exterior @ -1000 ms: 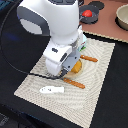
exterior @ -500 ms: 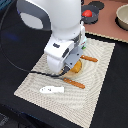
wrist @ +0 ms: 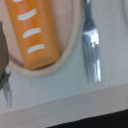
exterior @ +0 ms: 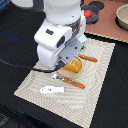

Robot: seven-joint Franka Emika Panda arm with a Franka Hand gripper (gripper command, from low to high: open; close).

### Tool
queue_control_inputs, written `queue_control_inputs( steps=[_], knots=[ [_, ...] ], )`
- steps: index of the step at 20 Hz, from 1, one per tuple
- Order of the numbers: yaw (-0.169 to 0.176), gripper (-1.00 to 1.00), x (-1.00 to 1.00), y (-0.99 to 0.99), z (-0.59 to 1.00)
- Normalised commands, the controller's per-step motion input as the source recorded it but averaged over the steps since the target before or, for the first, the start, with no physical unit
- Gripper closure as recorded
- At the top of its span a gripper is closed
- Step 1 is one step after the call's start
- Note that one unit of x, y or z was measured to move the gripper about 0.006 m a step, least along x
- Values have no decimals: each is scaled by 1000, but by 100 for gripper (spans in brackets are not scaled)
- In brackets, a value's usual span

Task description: Interact with the objects in diverse but meaningful ways.

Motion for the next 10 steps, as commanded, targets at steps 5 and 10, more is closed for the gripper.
queue_control_inputs(
  steps=[5, 10],
  knots=[
    [33, -100, 0, -851, 28],
    [106, -100, 15, -661, -139]
  ],
)
